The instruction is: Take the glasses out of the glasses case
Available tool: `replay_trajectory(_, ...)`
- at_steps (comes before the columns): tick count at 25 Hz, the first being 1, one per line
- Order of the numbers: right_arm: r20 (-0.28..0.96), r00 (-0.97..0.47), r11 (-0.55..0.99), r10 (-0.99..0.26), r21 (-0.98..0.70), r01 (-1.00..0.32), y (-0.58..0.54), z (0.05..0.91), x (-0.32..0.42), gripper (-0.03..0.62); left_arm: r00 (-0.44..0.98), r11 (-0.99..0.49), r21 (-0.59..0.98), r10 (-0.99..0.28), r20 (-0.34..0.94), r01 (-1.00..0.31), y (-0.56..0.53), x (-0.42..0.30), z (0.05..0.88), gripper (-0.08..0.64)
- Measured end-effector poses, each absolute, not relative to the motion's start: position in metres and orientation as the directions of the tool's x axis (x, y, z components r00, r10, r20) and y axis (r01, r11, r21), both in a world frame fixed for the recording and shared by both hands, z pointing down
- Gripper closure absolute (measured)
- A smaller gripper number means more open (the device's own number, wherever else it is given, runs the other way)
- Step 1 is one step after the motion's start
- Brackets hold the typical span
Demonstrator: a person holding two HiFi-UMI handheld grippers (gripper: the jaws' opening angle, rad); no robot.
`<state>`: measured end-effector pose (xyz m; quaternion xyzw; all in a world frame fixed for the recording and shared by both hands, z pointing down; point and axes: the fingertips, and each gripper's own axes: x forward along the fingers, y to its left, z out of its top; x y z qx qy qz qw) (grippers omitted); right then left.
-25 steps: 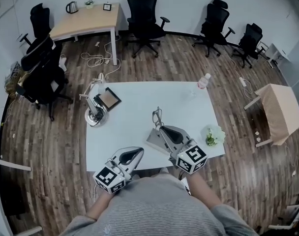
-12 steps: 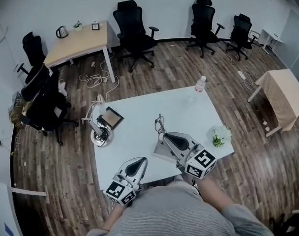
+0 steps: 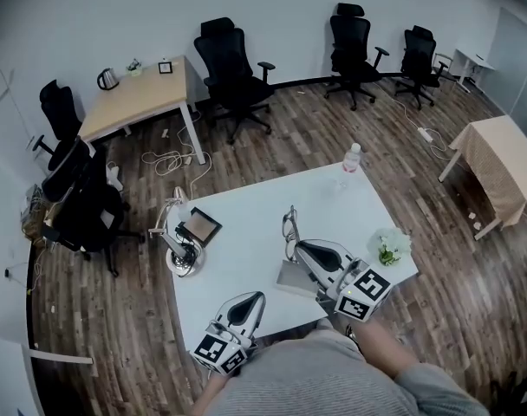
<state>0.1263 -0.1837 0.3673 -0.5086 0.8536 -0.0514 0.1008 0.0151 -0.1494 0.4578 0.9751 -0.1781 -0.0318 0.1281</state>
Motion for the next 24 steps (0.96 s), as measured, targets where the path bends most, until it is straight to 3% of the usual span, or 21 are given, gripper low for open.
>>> replay_trajectory(24, -0.169, -0.474, 0.500, -0.864, -0.176, -0.848, -0.178, 0.351, 0.128, 0.566, 0.932, -0.902, 0.260, -0.361, -0.015, -0.345, -0.146, 0.016, 0.460, 0.548)
